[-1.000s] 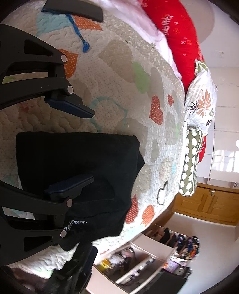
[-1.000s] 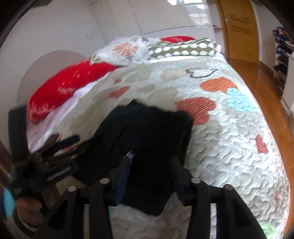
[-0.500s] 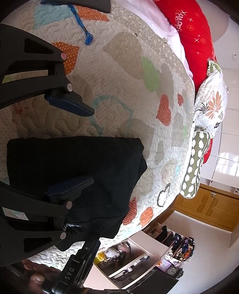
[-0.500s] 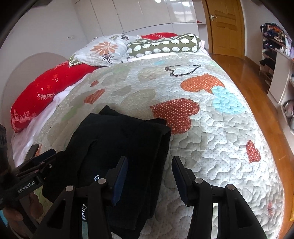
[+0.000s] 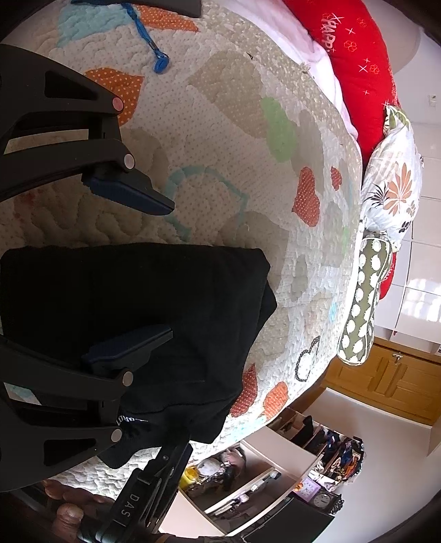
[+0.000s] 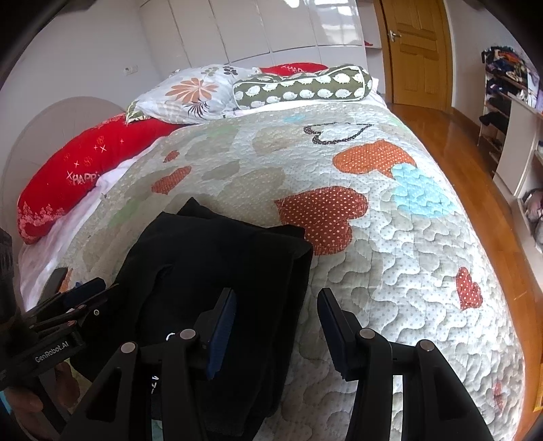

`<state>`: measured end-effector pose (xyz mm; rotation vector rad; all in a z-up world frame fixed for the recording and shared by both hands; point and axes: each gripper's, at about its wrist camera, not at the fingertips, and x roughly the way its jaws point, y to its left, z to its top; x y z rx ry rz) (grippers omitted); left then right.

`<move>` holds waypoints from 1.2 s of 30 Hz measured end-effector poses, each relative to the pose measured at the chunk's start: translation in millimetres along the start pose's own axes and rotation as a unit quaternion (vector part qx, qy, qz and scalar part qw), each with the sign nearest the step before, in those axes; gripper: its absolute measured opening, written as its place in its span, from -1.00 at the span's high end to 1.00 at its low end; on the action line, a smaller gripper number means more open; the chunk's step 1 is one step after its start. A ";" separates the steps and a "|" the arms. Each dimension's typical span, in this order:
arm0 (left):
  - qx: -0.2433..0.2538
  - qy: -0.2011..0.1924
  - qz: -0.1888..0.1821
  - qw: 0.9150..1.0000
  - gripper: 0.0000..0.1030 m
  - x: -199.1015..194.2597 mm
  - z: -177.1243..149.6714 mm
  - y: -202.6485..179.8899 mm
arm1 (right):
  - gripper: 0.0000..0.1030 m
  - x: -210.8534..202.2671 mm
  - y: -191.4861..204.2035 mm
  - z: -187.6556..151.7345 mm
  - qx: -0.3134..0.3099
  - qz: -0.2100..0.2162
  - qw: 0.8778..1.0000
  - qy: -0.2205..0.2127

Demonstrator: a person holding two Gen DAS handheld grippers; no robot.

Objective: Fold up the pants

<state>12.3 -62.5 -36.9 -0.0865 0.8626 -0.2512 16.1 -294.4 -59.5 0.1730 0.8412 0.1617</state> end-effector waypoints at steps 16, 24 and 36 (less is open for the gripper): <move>0.024 -0.017 0.031 0.999 -0.30 -2.2 -0.1 -10.0 | 0.32 1.0 3.4 -2.4 -0.021 0.005 1.000 -0.004; 0.022 -0.026 0.049 0.998 -0.30 -6.6 2.0 -5.9 | 0.56 -1.3 5.1 -2.3 -0.026 0.003 1.000 -0.008; 0.023 -0.035 0.060 0.997 -0.30 -10.9 2.2 -5.3 | 0.58 -2.6 -0.9 -2.2 -0.021 -0.007 1.000 -0.003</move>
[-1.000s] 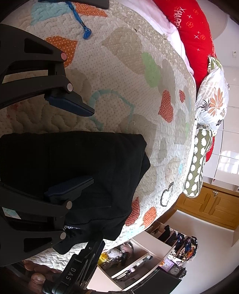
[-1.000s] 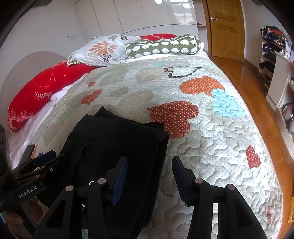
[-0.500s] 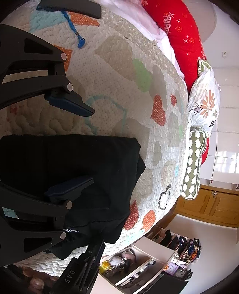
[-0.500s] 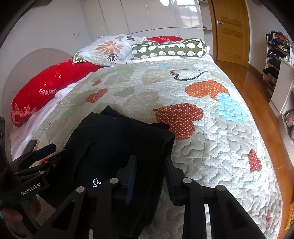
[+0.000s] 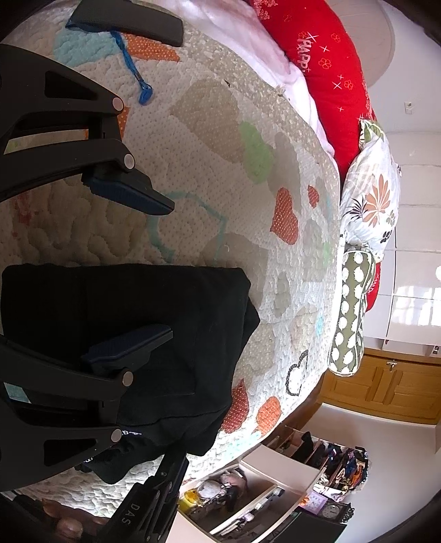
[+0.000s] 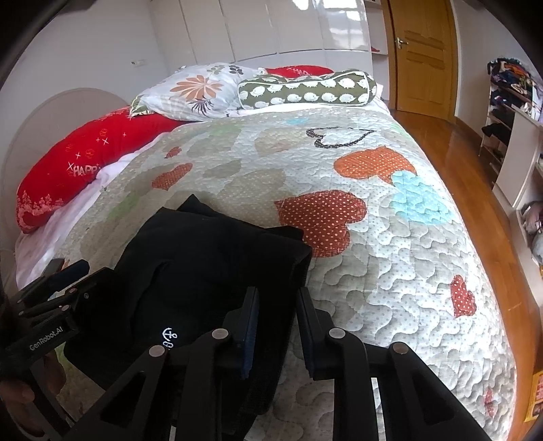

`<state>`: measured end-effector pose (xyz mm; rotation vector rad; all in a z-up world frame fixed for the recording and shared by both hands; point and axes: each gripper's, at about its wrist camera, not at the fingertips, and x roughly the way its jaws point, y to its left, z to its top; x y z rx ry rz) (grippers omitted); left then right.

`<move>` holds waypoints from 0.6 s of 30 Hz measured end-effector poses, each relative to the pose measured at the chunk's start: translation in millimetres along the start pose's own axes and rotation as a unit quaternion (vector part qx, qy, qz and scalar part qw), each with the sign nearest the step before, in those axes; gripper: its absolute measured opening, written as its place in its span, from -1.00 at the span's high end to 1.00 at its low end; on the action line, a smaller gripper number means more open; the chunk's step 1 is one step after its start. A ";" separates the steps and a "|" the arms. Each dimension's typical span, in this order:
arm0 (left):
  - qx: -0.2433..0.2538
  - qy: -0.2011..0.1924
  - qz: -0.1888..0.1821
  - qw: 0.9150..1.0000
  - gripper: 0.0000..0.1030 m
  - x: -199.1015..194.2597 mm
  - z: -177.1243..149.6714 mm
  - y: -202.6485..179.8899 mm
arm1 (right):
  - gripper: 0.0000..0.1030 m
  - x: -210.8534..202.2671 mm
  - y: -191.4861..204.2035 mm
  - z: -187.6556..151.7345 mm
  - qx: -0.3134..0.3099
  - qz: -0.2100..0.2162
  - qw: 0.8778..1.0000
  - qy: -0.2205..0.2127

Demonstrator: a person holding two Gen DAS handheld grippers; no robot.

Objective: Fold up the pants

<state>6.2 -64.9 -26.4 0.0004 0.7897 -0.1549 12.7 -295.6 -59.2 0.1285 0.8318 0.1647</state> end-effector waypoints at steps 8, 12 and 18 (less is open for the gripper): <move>-0.001 -0.001 0.001 1.000 -0.30 -1.0 0.8 0.5 | 0.58 0.8 -6.0 -1.2 0.010 0.000 1.000 0.007; -0.001 -0.001 0.002 1.000 -0.30 -1.7 1.3 0.8 | 0.58 -0.7 -8.9 -1.0 0.022 0.002 1.000 0.010; -0.003 -0.001 -0.001 1.000 -0.30 -2.8 1.5 1.9 | 0.51 -2.6 -18.2 -1.4 0.055 0.006 0.998 0.018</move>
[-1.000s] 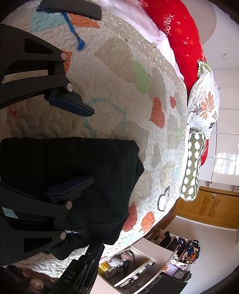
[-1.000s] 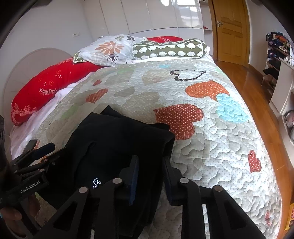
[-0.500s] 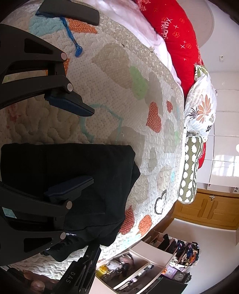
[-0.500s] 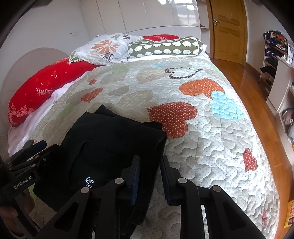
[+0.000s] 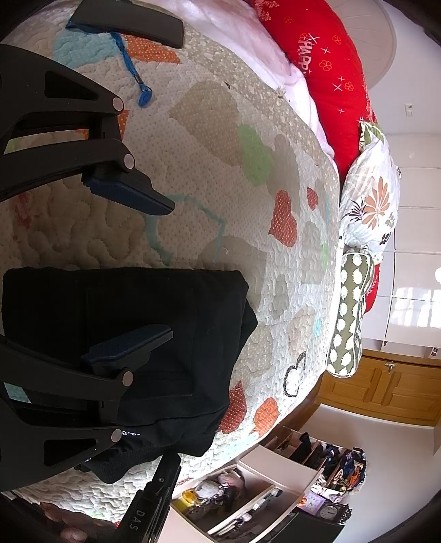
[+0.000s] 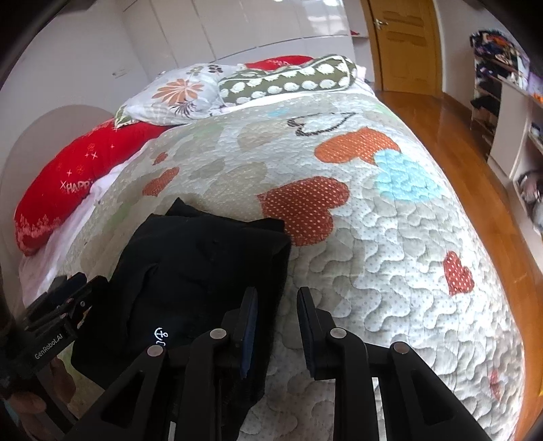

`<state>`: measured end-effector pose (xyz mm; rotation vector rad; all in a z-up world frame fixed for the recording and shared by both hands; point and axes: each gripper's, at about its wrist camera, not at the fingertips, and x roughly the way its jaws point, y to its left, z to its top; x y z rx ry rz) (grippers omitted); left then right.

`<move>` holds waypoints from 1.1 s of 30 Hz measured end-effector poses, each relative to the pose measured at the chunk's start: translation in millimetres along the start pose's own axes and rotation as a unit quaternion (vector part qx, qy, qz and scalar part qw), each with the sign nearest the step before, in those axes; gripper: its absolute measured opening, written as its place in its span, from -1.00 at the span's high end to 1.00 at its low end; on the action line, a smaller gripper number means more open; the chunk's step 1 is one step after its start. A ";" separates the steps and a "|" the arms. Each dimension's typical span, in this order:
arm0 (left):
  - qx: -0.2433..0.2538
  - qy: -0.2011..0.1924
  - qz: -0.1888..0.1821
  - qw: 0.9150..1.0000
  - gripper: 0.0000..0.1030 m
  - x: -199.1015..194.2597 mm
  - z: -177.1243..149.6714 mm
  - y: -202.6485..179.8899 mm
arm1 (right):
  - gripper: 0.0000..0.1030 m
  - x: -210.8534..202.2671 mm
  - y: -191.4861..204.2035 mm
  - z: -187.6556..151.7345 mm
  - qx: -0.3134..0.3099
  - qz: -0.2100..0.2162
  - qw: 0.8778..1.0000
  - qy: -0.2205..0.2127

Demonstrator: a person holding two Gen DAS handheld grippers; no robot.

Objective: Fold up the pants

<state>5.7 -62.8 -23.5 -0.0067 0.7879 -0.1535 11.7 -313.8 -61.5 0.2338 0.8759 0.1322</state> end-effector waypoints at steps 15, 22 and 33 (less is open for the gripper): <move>-0.093 0.065 -0.152 0.982 -0.54 14.1 5.0 44.2 | -0.19 6.8 -15.5 -13.9 0.053 0.112 0.992 0.017; -0.075 0.081 -0.147 0.983 -0.54 30.3 1.9 31.6 | -0.34 22.5 -16.5 -10.8 0.063 0.136 0.988 0.019; -0.060 0.085 -0.141 0.985 -0.54 43.8 2.9 20.2 | -0.50 41.7 -5.5 -3.8 0.047 0.141 0.989 0.013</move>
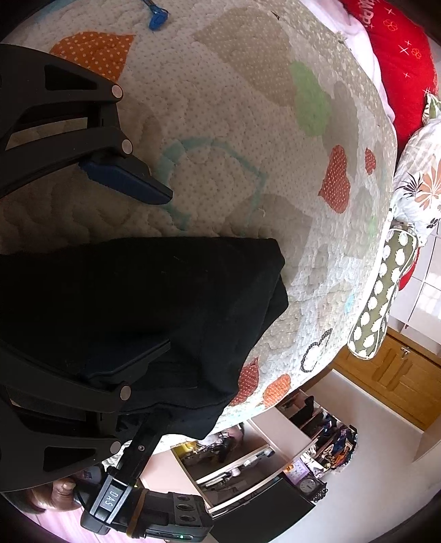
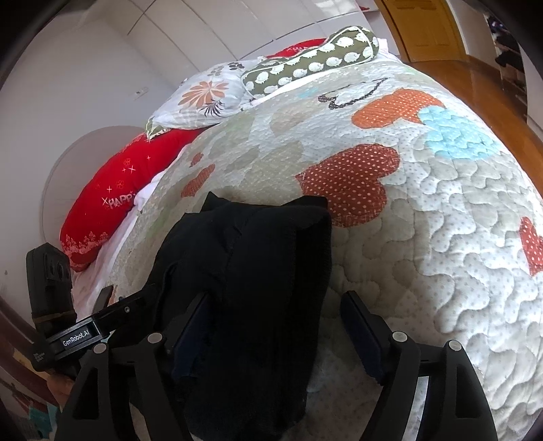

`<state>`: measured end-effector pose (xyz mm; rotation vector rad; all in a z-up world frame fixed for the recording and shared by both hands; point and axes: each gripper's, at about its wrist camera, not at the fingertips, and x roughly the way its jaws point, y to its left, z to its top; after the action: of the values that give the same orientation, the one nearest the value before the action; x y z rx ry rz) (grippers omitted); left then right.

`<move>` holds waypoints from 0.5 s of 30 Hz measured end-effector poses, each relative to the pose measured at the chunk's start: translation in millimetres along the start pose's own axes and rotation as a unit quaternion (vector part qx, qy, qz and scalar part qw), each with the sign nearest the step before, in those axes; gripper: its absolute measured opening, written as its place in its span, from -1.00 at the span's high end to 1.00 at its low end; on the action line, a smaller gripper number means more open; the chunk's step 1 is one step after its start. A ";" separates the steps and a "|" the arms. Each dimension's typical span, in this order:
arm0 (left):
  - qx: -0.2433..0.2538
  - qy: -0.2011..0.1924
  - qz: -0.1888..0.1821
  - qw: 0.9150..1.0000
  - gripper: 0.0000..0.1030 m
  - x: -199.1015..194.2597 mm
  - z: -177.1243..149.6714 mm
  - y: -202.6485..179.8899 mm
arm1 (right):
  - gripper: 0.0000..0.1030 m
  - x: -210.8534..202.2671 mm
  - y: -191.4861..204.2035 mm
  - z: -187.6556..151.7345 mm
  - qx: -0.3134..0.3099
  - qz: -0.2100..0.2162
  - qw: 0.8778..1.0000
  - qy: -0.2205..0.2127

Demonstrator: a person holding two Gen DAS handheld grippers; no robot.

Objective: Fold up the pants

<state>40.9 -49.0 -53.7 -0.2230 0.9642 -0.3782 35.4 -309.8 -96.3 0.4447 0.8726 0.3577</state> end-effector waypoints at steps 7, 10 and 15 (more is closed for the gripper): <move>0.005 0.001 0.008 1.000 -0.56 2.8 0.1 -3.5 | -0.52 6.6 3.2 1.6 -0.006 -0.001 1.000 -0.003; 0.007 0.002 0.009 1.000 -0.56 4.0 0.8 -3.9 | -0.52 7.7 3.9 2.1 -0.009 -0.001 1.000 -0.005; 0.012 0.003 0.011 1.000 -0.56 5.4 -0.8 -4.9 | -0.46 7.6 2.7 1.3 -0.012 0.010 1.000 -0.008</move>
<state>42.0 -55.7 -56.5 -0.1893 0.9674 -0.3713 40.6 -304.2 -99.2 0.4342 0.8474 0.3816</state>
